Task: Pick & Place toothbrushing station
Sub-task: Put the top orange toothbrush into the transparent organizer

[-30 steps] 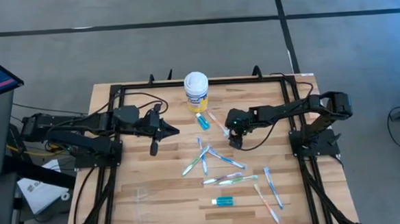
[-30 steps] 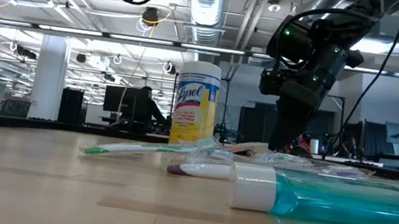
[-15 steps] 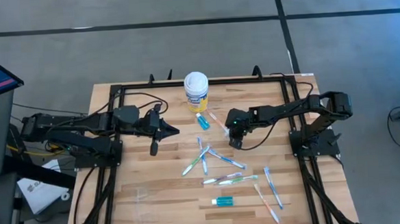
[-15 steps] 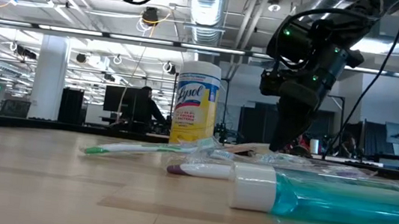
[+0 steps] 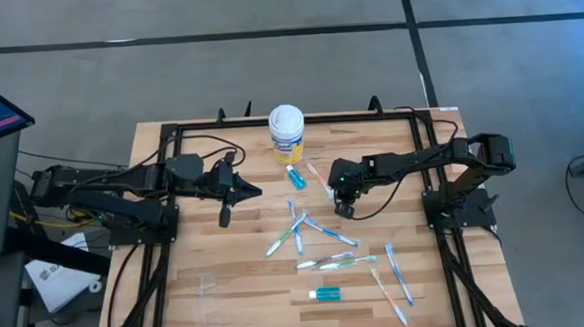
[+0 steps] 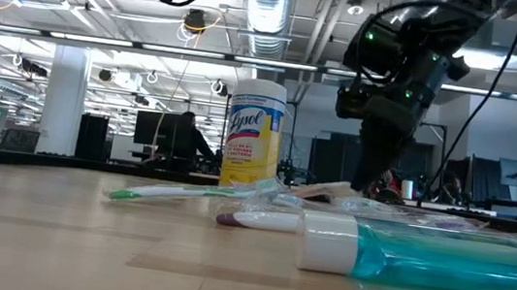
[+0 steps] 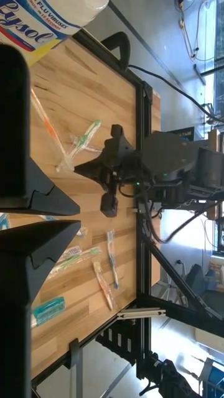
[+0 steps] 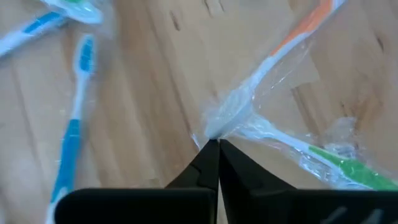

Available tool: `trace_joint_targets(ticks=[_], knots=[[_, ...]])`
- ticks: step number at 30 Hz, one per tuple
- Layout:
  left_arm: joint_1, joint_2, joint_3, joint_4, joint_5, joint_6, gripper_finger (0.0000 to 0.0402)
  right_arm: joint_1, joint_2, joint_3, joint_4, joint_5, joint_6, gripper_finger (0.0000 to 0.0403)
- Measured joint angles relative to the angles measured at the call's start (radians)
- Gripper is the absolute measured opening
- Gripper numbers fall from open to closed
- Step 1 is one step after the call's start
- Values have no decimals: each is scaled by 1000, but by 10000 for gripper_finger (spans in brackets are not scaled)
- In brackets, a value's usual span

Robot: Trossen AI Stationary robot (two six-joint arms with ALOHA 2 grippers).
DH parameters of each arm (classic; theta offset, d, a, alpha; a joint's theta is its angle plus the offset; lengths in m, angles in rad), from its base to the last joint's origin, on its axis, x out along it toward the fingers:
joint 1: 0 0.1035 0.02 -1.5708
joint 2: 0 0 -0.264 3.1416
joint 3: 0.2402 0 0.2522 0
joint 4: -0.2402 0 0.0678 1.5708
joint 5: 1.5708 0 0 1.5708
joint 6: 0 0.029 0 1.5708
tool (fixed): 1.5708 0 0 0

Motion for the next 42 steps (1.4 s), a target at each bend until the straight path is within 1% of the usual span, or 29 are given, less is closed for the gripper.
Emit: trace_joint_targets(ticks=[4,12,15,22,26,34,35,42], knots=[[0,0,0,0,0,0,16,22,-13,69,-80,0,-30,0],[0,0,0,-1,0,1,16,78,-20,256,-234,9,-83,0],[0,0,0,0,0,0,16,100,-20,333,-294,33,-107,0],[0,1,0,11,0,1,16,125,-20,488,-353,35,-171,0],[-4,38,-2,40,0,0,16,129,-20,551,-375,35,-200,0],[-10,193,-2,134,0,0,16,135,-20,625,-394,30,-228,0],[-10,216,-2,164,-1,1,16,138,-20,629,-395,28,-229,0],[-9,330,-1,287,-88,4,18,146,-20,657,-417,25,-239,0]])
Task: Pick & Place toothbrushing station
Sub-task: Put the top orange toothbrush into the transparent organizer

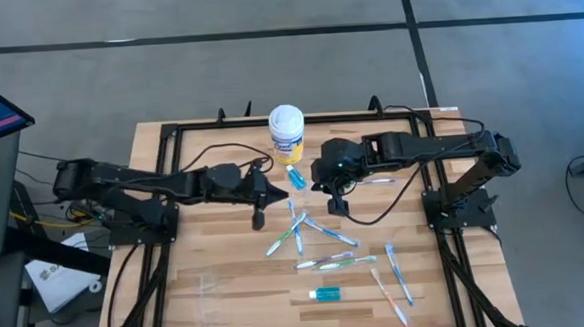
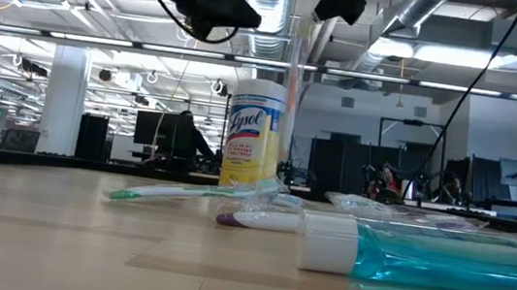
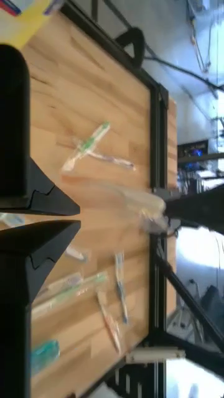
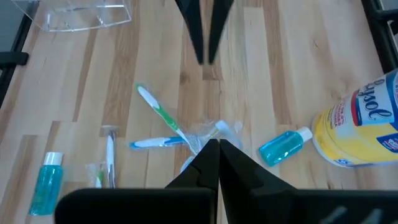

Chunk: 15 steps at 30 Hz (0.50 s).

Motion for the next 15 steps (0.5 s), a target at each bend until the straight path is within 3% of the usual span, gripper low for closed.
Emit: trace_joint_targets(ticks=[15], knots=[[0,162,1,236,-21,31,128,7,0,1,7,-2,-7,0]])
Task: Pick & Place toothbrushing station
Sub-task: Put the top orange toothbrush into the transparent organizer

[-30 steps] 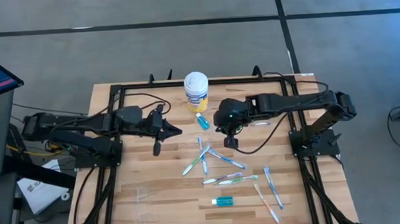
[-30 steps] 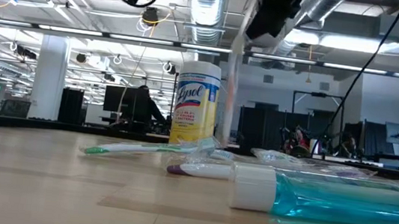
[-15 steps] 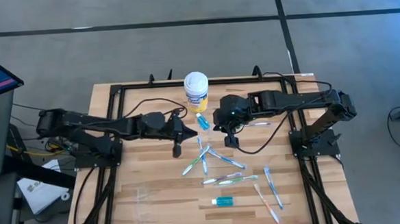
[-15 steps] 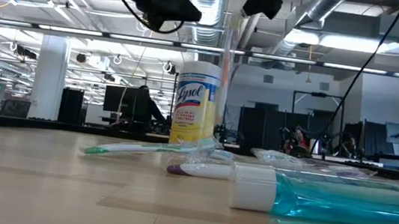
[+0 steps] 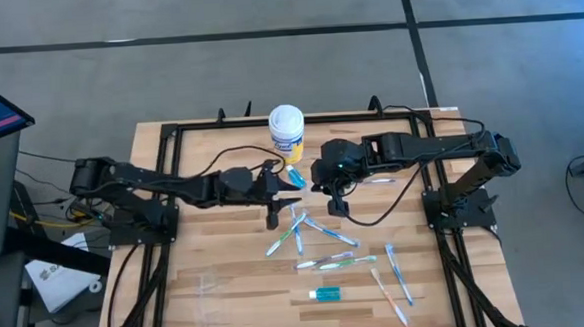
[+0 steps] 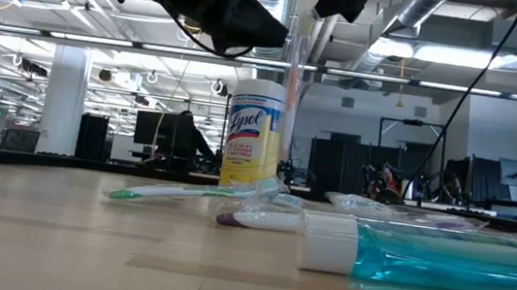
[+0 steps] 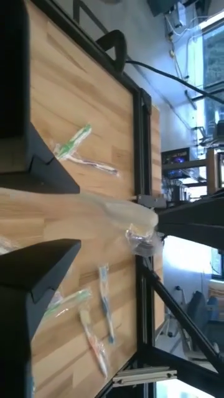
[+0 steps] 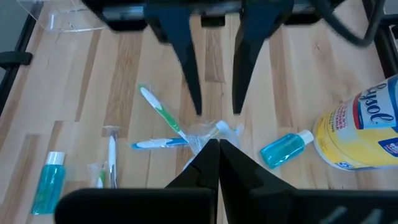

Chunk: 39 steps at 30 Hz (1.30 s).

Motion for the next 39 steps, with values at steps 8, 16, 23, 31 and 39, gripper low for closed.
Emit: trace_joint_targets(ticks=[8,16,23,31,39], knots=[[0,58,0,104,-5,0,165,0,0,0,5,0,0,0],[2,67,0,172,-21,34,171,0,0,0,24,0,-8,0],[2,67,0,181,-22,35,155,0,0,0,35,-1,-8,0],[2,67,0,179,-22,34,122,0,0,-1,45,-1,-8,0],[-2,67,0,179,-22,41,75,0,0,-1,59,-1,-8,0]])
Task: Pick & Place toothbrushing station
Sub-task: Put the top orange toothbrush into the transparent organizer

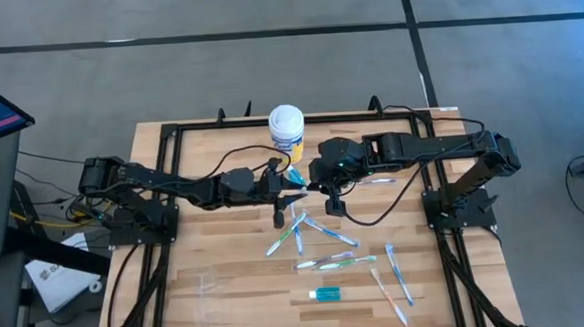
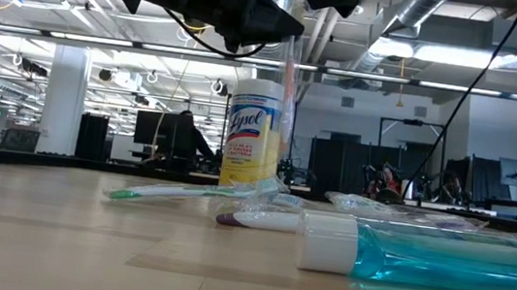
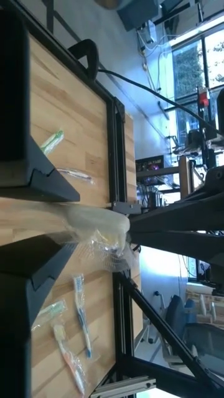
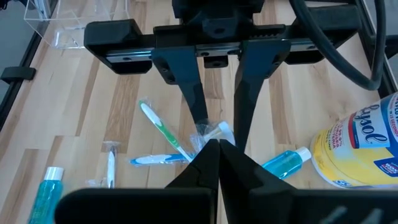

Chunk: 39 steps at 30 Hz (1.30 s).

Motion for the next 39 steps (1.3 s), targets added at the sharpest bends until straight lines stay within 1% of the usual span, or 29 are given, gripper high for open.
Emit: trace_joint_targets(ticks=[7,12,16,19,21,24,29,35,39], knots=[[-5,0,0,-1,-1,35,11,0,0,0,3,-2,0,0],[-5,0,0,-2,0,36,16,0,0,0,11,-2,-1,0],[-5,-4,0,-40,-2,46,7,0,-2,0,13,-1,-25,0],[-5,-29,1,-76,-31,53,9,0,-11,0,8,0,-19,0],[-5,-62,-4,-130,-46,50,10,0,-24,-1,-3,0,-18,0],[-12,-126,-38,-166,-50,34,7,0,-42,0,-3,1,-10,0],[-59,-263,-121,-172,-48,-27,11,0,-53,0,-17,1,-2,0],[-168,-441,-202,-247,-48,-121,8,-3,-52,0,-20,1,-7,0],[-277,-535,-232,-278,-54,-179,9,-11,-52,0,-19,4,-3,0]])
